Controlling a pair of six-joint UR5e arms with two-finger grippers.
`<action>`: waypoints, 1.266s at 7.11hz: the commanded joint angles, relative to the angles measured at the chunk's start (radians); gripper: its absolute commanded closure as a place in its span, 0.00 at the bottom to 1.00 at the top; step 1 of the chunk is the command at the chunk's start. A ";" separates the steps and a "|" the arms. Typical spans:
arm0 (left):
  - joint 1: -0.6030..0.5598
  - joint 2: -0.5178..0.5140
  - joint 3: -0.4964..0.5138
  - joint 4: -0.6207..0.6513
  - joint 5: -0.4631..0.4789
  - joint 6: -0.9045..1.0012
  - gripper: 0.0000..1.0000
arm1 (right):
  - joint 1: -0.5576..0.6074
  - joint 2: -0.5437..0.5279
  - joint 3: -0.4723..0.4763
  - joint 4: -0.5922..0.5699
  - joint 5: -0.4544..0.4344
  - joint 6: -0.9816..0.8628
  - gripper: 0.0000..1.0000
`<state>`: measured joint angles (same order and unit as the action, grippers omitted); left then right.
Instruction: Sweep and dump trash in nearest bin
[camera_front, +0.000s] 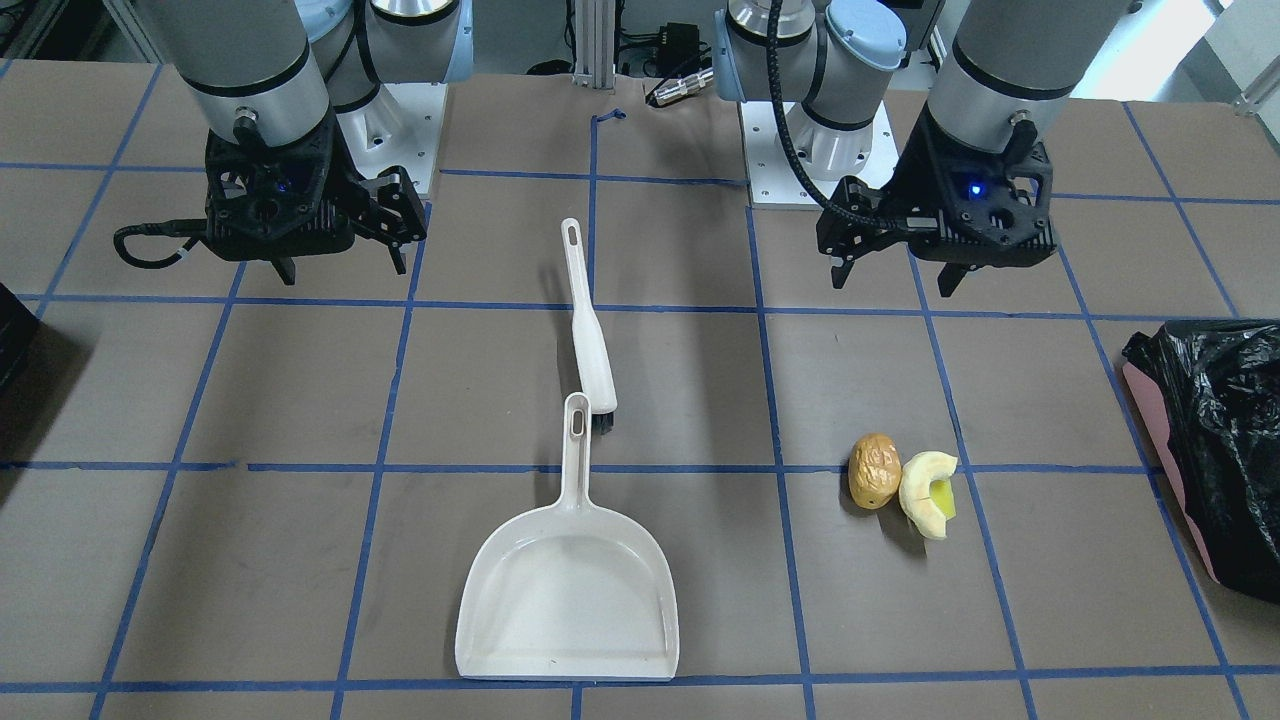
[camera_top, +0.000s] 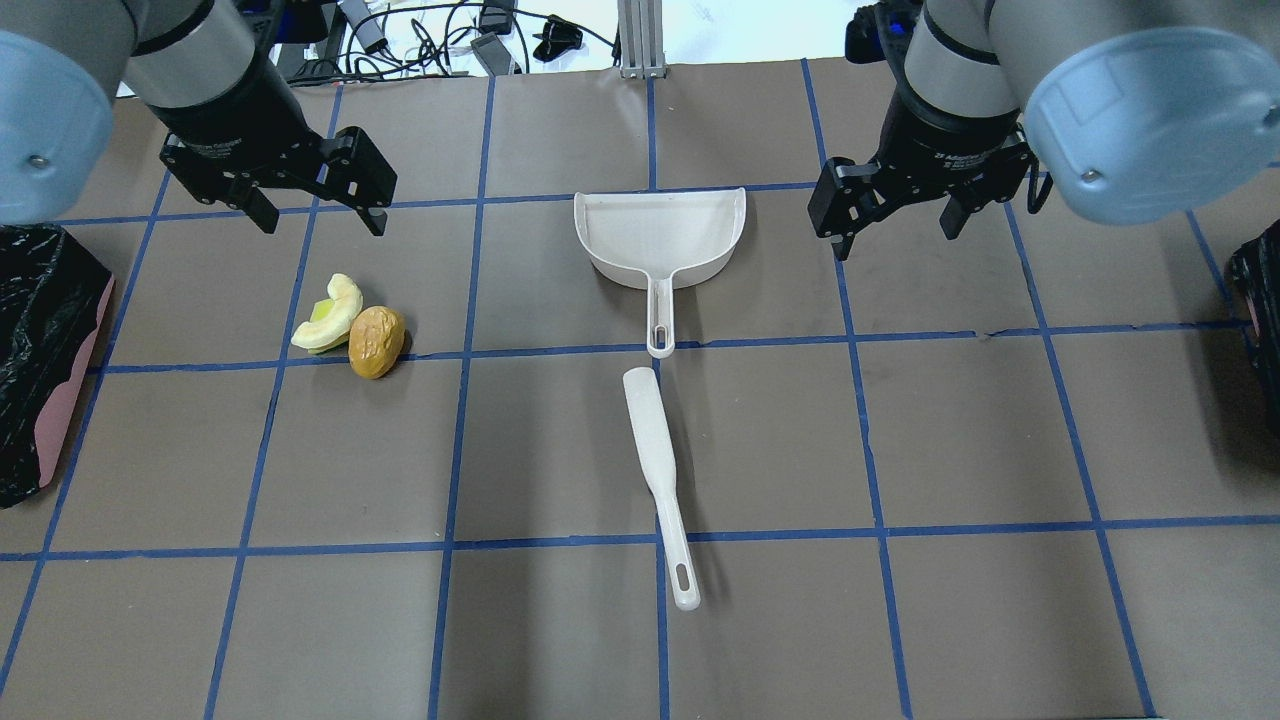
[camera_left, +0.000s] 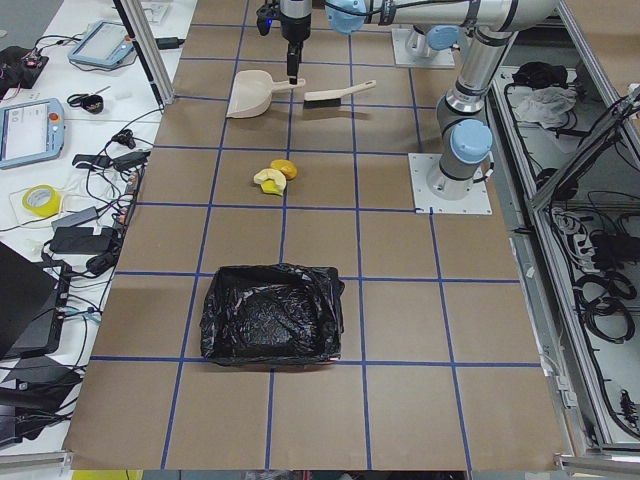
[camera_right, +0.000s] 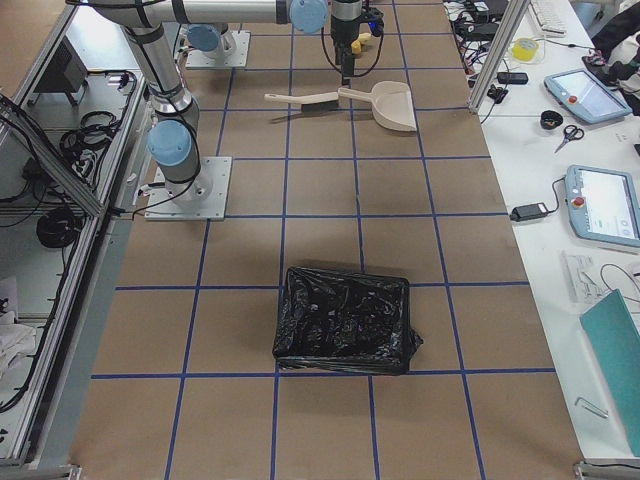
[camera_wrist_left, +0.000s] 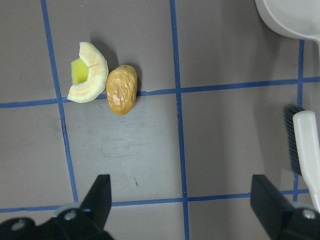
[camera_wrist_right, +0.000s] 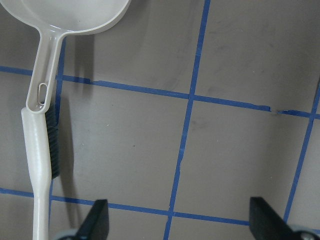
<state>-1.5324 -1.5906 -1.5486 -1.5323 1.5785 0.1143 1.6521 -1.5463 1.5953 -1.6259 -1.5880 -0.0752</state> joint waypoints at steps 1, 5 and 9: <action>0.020 -0.027 0.027 0.003 0.014 0.074 0.00 | 0.000 0.000 0.000 0.001 -0.001 0.002 0.00; -0.031 -0.173 0.149 0.070 -0.040 0.101 0.00 | 0.000 0.000 0.000 0.006 0.002 0.038 0.00; -0.178 -0.319 0.151 0.276 -0.096 -0.094 0.00 | 0.014 -0.021 0.037 0.117 0.034 0.058 0.00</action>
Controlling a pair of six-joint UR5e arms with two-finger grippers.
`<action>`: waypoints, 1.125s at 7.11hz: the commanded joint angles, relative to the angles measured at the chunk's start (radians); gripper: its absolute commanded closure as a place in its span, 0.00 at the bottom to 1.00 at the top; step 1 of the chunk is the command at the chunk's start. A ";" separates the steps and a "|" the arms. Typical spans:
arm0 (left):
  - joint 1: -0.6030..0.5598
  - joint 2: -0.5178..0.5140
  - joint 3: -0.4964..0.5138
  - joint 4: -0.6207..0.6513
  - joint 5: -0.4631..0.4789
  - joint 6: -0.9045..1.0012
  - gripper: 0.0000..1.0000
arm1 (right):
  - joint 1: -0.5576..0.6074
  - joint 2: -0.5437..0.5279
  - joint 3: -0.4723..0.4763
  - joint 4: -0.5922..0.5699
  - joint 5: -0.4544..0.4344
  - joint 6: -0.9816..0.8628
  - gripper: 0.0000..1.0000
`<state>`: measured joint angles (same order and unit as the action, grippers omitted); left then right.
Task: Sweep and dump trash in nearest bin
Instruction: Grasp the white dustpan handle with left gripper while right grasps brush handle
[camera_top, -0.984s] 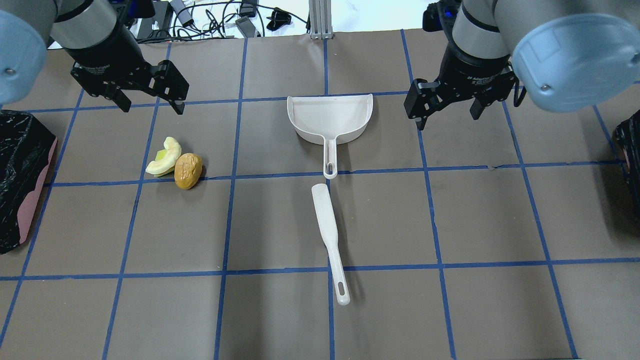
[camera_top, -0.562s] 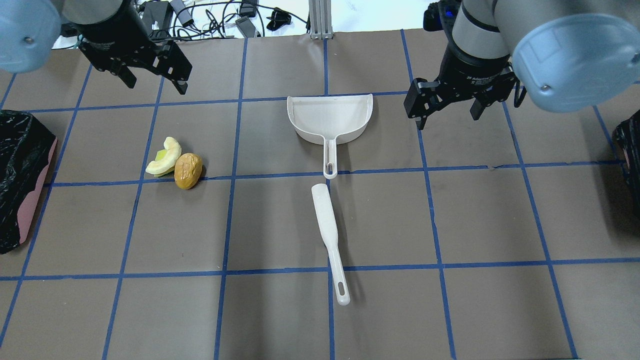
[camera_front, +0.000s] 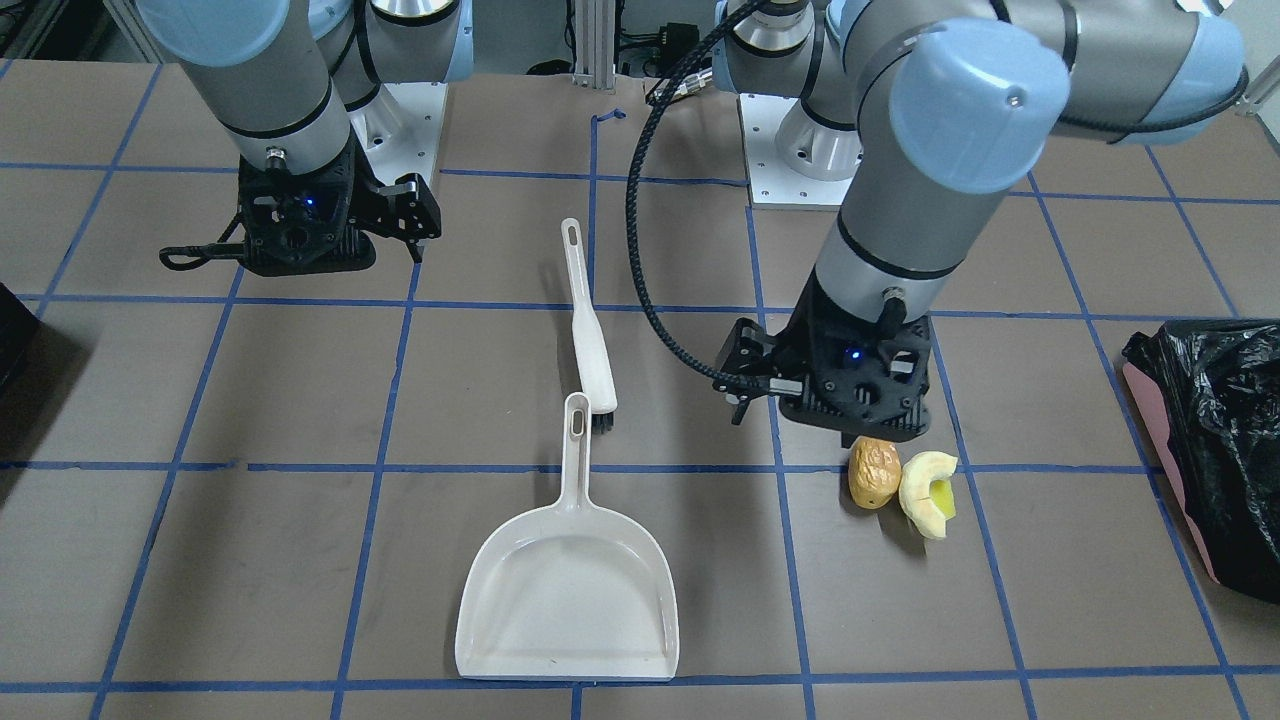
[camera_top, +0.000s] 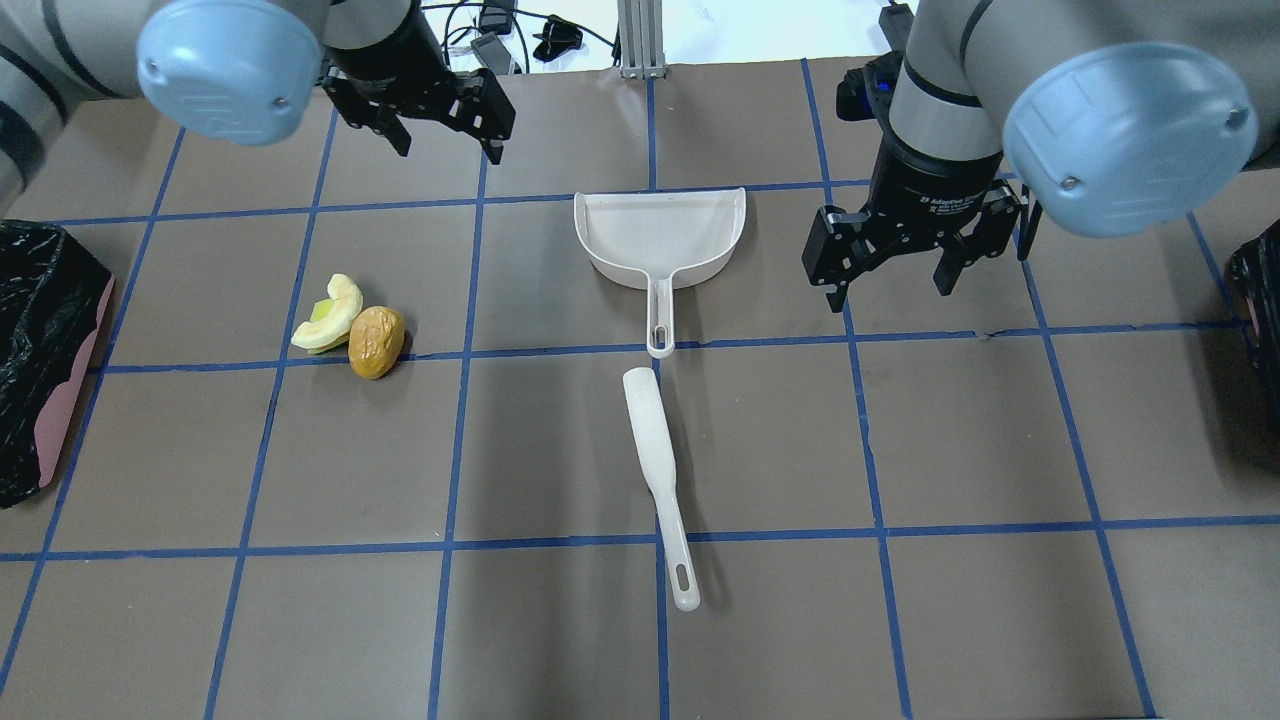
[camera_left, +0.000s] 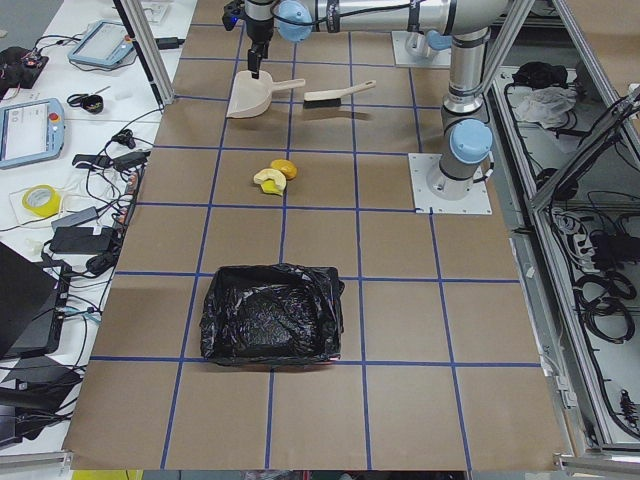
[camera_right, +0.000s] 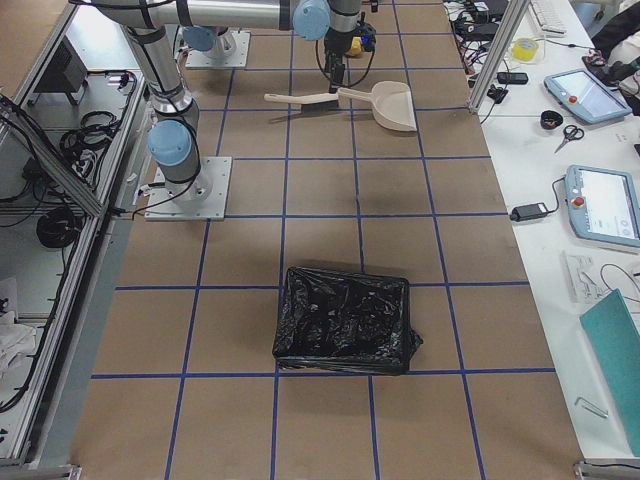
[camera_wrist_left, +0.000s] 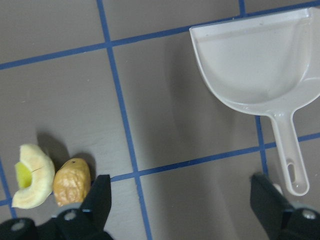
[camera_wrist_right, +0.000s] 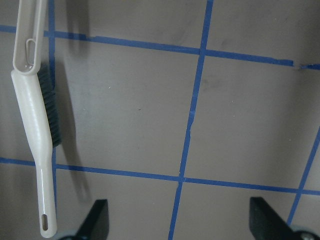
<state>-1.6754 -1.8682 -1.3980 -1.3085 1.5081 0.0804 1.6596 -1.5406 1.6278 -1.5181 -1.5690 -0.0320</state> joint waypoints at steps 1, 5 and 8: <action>-0.068 -0.069 0.002 0.073 -0.025 -0.082 0.00 | 0.023 -0.030 0.007 0.022 0.014 0.027 0.00; -0.139 -0.158 0.034 0.078 -0.028 -0.189 0.00 | 0.225 -0.020 0.157 -0.028 0.014 0.165 0.05; -0.200 -0.216 0.033 0.100 -0.029 -0.254 0.00 | 0.304 -0.001 0.308 -0.256 0.073 0.232 0.06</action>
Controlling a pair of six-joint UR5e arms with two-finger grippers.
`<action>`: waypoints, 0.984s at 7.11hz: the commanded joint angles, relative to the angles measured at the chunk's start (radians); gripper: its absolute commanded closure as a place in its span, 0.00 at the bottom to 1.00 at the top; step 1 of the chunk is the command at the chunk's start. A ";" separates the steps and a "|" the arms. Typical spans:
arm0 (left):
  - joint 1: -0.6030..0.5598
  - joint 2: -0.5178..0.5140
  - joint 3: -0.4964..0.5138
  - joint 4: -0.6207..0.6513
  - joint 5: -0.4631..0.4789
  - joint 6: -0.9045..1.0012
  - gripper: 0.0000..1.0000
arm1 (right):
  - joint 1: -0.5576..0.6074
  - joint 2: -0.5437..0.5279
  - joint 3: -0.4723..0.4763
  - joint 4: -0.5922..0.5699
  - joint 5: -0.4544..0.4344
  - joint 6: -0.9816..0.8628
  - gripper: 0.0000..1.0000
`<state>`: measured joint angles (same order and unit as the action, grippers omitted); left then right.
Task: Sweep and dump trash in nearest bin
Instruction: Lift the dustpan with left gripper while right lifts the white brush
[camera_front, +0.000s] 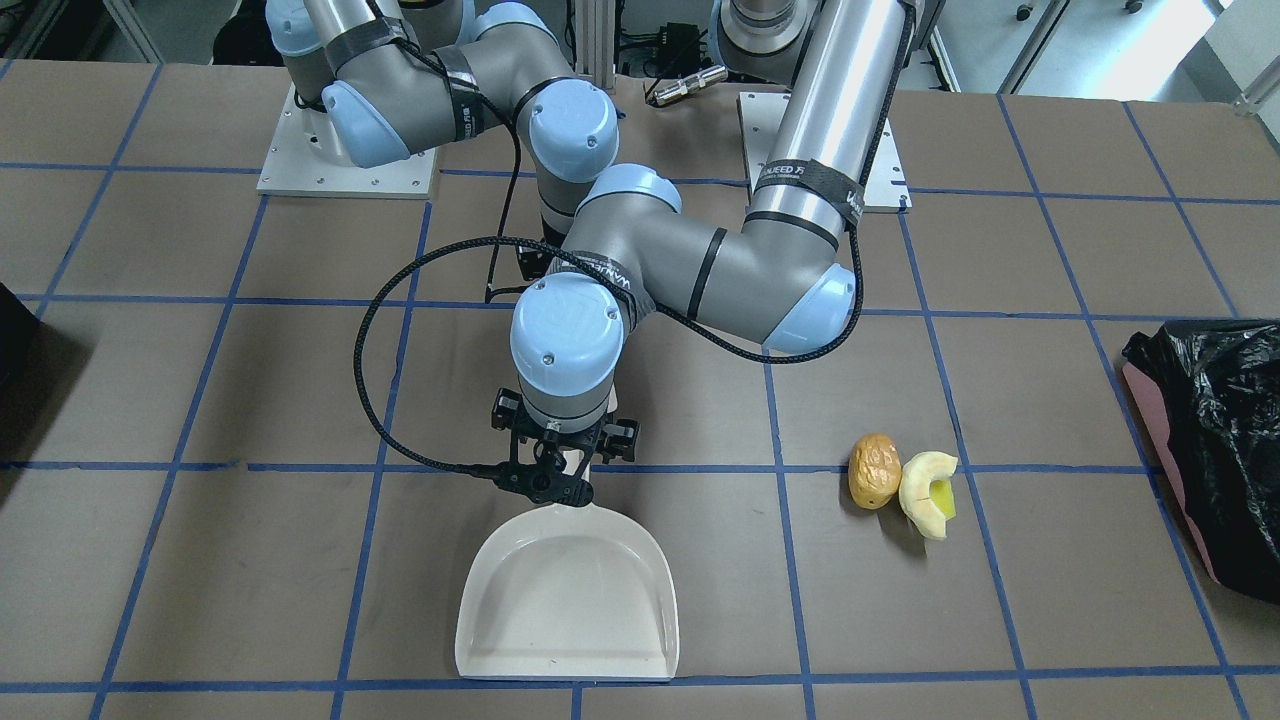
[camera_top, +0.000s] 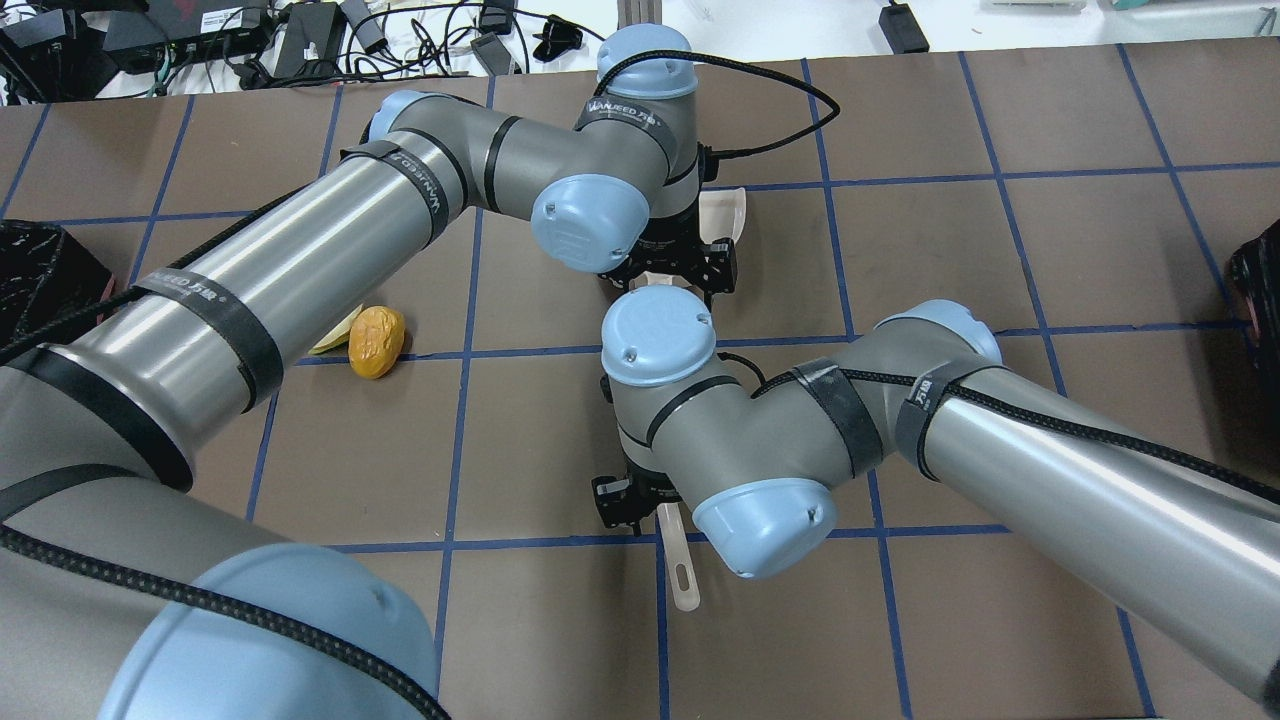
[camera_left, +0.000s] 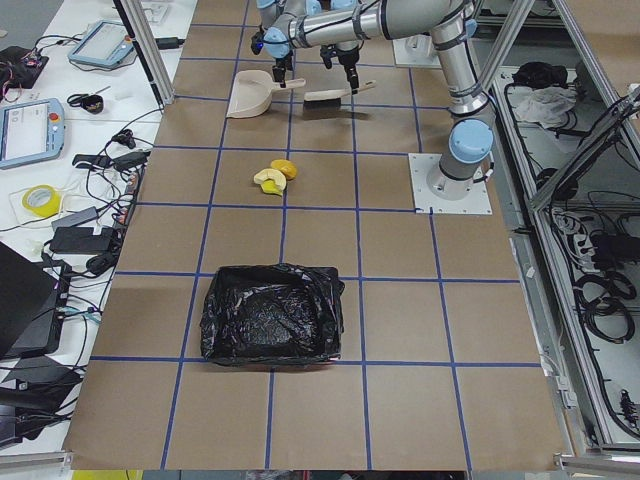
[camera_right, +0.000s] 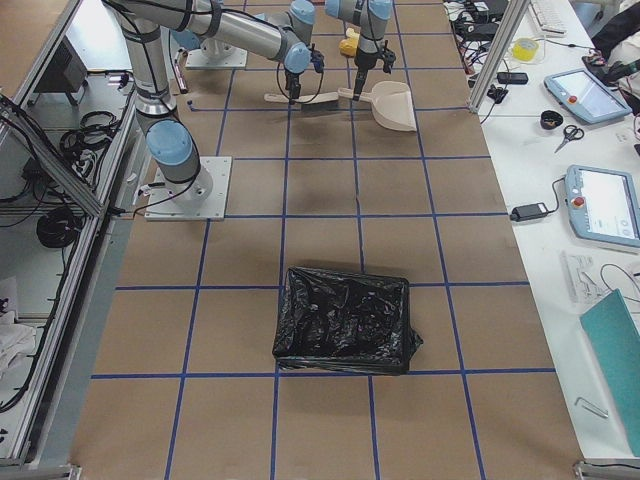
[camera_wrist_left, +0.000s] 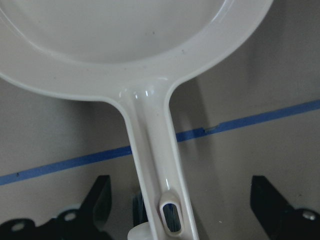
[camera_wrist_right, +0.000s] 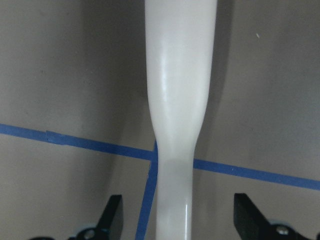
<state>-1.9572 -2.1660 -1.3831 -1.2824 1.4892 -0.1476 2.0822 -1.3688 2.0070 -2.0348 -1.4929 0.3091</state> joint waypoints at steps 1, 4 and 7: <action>0.000 -0.002 -0.008 -0.017 0.002 0.013 0.00 | 0.005 0.002 0.022 -0.005 0.000 0.001 0.34; 0.000 -0.003 -0.011 -0.031 -0.003 0.011 0.26 | 0.007 0.000 0.024 -0.004 0.000 0.022 0.50; 0.000 -0.003 -0.017 -0.029 -0.006 0.011 0.26 | 0.007 0.002 0.022 -0.004 -0.001 0.033 0.92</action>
<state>-1.9574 -2.1690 -1.3996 -1.3115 1.4844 -0.1365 2.0892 -1.3674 2.0307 -2.0387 -1.4939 0.3403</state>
